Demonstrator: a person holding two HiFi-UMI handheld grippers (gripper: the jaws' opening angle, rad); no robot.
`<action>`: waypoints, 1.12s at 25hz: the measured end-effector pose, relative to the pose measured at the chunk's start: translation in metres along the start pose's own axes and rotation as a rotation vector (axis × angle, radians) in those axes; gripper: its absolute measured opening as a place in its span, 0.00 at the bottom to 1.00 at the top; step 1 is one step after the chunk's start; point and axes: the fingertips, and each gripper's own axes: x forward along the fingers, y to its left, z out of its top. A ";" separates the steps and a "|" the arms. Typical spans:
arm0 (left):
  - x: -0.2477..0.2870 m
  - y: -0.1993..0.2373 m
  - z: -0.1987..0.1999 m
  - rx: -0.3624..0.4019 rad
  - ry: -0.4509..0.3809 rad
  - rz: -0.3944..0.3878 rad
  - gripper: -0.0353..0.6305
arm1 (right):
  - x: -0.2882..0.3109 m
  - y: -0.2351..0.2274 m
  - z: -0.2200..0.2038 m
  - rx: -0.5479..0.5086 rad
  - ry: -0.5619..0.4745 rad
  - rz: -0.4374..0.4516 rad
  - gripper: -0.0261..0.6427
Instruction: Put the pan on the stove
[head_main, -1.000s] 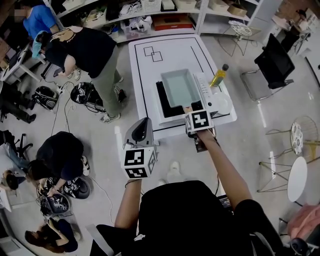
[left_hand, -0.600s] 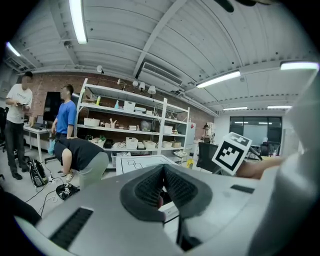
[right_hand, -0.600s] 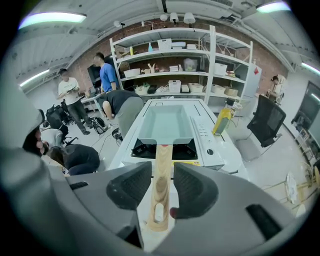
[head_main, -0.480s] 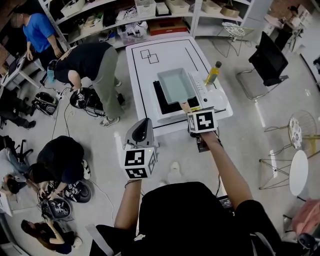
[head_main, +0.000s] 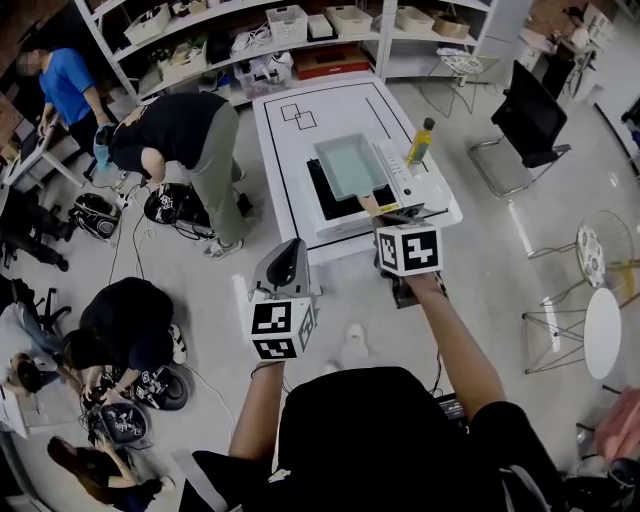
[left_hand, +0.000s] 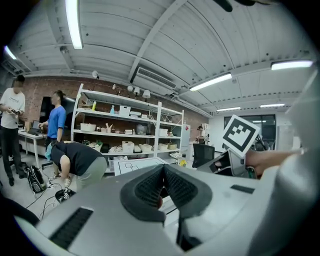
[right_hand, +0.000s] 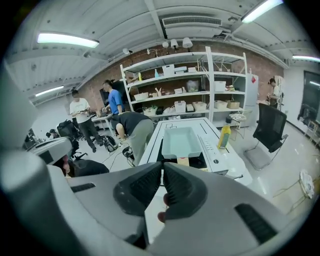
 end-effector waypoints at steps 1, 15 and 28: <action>-0.005 -0.002 0.000 0.001 -0.001 -0.004 0.07 | -0.006 0.004 0.000 -0.003 -0.017 0.004 0.06; -0.061 -0.007 -0.003 0.016 -0.019 -0.046 0.07 | -0.072 0.056 -0.002 -0.070 -0.212 -0.049 0.04; -0.068 -0.022 0.009 0.003 -0.039 -0.092 0.07 | -0.105 0.069 0.012 -0.094 -0.358 -0.049 0.04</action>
